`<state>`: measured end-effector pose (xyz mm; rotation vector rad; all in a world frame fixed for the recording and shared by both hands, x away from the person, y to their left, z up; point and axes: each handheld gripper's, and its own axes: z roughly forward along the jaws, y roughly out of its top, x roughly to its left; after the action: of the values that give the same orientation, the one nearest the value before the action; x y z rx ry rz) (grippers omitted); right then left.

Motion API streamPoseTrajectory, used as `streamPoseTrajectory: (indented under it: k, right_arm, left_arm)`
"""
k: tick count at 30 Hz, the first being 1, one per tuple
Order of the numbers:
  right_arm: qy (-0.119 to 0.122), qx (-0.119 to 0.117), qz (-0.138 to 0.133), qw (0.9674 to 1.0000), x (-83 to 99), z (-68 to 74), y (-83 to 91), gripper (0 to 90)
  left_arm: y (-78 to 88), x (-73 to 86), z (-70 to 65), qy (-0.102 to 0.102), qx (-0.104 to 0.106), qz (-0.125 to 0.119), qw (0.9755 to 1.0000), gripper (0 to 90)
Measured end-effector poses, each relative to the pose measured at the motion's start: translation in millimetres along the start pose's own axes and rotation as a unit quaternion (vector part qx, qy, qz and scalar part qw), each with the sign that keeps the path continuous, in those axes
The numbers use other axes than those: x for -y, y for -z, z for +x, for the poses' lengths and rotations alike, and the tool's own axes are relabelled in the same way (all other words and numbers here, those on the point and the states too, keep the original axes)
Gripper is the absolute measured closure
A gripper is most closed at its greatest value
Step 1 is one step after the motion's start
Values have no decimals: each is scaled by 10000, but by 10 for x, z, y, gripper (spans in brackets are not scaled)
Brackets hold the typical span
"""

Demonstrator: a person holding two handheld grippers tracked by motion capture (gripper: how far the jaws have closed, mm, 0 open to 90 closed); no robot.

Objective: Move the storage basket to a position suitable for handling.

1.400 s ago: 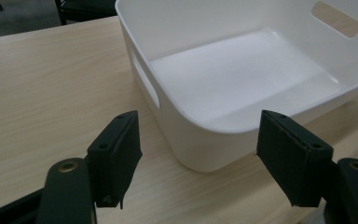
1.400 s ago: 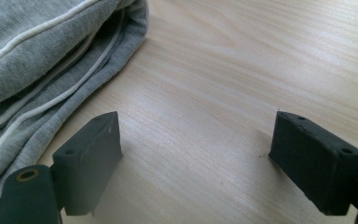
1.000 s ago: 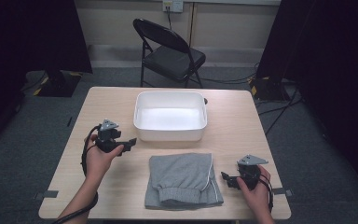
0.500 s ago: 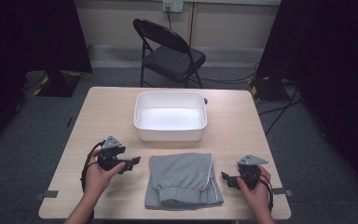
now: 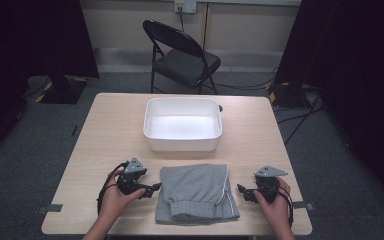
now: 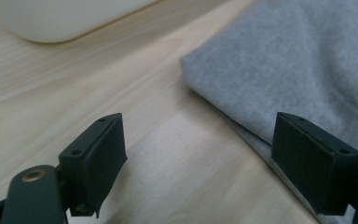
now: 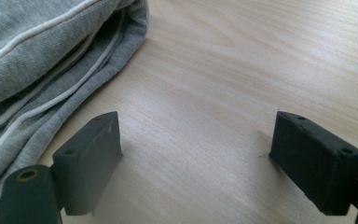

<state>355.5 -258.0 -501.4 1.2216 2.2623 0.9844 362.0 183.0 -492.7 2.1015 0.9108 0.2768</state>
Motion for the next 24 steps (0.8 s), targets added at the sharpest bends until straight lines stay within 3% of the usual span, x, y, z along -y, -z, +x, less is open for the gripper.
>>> streamPoseTrajectory:
  k: [5, 9, 13, 17, 24]
  right_arm:
    - [-3, 2, 1, 10000, 0, 1, 0, 155]
    - [14, -30, 7, 10000, -28, 26, 6, 214]
    - [-64, -111, -281, 9995, -150, 45, 66, 252]
    - [-24, -235, -259, 9994, -213, 81, 50, 277]
    - [-57, -241, -367, 9990, -308, 80, 50, 276]
  left_arm:
    - [-29, -4, -83, -201, 92, 68, 9997, 181]
    - [-4, -2, -131, -272, 133, 78, 9995, 191]
    - [13, 20, -165, -398, 146, 154, 9990, 207]
    - [3, 54, -226, -538, 172, 265, 9981, 218]
    - [12, 76, -262, -576, 103, 351, 9977, 240]
